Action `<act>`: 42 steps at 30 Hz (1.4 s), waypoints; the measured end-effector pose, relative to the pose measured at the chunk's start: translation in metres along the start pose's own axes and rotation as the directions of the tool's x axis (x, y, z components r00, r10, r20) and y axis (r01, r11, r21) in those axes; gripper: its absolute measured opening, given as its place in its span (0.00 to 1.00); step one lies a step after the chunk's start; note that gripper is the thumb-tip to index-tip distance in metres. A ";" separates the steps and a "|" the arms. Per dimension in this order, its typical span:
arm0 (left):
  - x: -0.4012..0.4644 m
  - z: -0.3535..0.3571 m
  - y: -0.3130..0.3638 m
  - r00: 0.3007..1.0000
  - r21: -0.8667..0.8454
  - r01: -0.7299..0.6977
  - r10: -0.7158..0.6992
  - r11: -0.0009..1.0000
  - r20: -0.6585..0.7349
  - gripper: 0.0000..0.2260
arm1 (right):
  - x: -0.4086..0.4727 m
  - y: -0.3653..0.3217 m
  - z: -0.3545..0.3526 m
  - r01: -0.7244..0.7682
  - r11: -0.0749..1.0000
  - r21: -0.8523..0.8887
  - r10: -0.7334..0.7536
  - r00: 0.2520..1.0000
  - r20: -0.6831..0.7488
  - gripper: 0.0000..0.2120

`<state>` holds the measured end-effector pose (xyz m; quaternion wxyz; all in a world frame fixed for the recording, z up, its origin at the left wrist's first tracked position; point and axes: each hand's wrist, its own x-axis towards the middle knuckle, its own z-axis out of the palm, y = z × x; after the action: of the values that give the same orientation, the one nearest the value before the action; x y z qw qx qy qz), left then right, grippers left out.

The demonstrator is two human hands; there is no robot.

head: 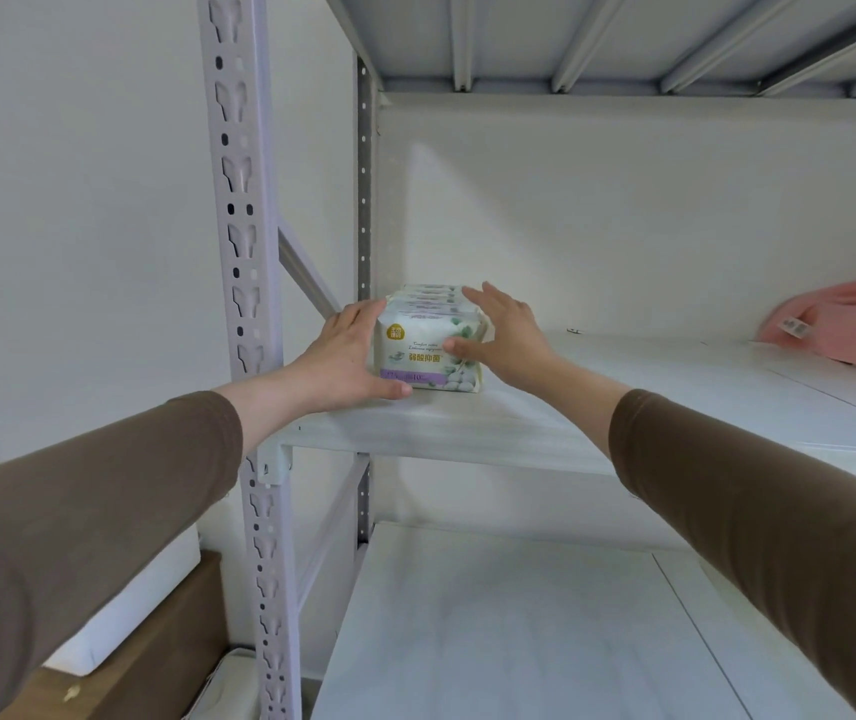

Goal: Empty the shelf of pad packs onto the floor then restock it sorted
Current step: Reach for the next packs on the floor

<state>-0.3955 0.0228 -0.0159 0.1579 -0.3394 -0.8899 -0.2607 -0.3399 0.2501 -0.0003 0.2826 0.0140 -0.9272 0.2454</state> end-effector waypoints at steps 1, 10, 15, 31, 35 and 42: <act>-0.004 0.002 0.000 1.000 0.002 -0.015 0.015 1.000 -0.020 0.53 | -0.006 0.001 0.000 0.029 1.000 0.002 -0.029 0.998 -0.050 0.40; -0.049 0.017 0.006 0.962 0.105 -0.183 0.200 0.977 -0.184 0.47 | -0.075 0.002 0.009 0.196 0.953 -0.233 -0.251 0.939 -0.236 0.30; -0.084 0.028 0.014 0.945 0.166 -0.238 0.268 0.957 -0.189 0.45 | -0.119 0.006 0.010 0.263 0.922 -0.283 -0.338 0.905 -0.260 0.27; -0.278 0.152 0.042 0.996 0.168 -0.091 0.090 0.982 0.018 0.41 | -0.326 0.069 0.081 0.151 0.976 -0.159 -0.147 0.988 0.038 0.33; -0.338 0.202 0.022 0.992 0.136 -0.014 -0.003 0.991 0.127 0.42 | -0.390 0.091 0.124 0.056 0.990 -0.133 -0.037 0.989 0.143 0.34; -0.426 0.281 -0.023 0.939 0.069 0.076 -0.094 0.995 0.329 0.42 | -0.489 0.120 0.200 -0.154 0.977 -0.145 0.192 0.935 0.298 0.34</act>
<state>-0.1336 -0.0539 -0.4481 0.0035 -0.3352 -0.9245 -0.1816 -0.0528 0.2077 -0.4576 0.1110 -0.0463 -0.9707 0.2081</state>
